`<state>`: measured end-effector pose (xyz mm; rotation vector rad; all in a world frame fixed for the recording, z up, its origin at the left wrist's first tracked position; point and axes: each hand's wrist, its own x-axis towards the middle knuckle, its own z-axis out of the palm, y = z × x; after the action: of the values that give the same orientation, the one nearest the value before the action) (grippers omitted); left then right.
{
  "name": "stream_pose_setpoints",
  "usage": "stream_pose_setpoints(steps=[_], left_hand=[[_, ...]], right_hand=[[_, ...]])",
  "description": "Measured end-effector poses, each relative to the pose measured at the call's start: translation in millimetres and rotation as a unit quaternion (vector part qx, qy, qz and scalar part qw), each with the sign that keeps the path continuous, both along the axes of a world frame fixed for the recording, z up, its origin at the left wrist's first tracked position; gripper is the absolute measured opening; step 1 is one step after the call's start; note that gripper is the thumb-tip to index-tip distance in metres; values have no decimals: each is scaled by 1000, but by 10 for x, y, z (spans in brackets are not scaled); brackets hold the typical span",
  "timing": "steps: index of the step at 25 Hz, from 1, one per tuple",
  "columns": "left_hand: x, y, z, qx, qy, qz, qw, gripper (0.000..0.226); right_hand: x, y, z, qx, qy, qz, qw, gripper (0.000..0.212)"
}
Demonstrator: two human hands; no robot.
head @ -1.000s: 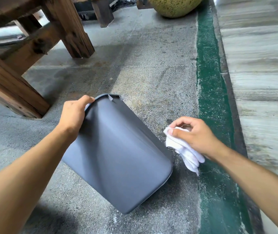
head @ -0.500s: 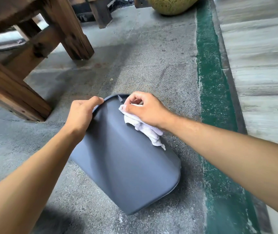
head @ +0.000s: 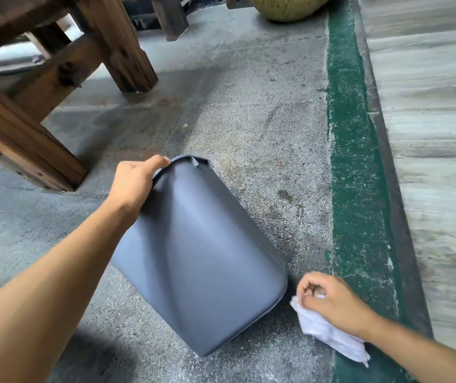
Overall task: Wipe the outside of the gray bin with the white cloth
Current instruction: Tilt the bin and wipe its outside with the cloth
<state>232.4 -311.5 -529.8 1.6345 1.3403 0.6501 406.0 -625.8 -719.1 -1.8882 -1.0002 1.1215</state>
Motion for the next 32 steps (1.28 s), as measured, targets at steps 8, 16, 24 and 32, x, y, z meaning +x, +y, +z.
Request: stream_pose_setpoints(steps=[8, 16, 24, 32], left_hand=[[45, 65, 172, 77, 23, -12, 997, 54], [499, -214, 254, 247, 120, -148, 950, 61], [959, -807, 5, 341, 203, -376, 837, 39], [656, -785, -87, 365, 130, -529, 755, 36]], right_hand=[[323, 541, 441, 97, -9, -200, 975, 17], [197, 1085, 711, 4, -151, -37, 988, 61], [258, 821, 368, -51, -92, -92, 990, 19], [105, 728, 186, -37, -94, -73, 992, 24]])
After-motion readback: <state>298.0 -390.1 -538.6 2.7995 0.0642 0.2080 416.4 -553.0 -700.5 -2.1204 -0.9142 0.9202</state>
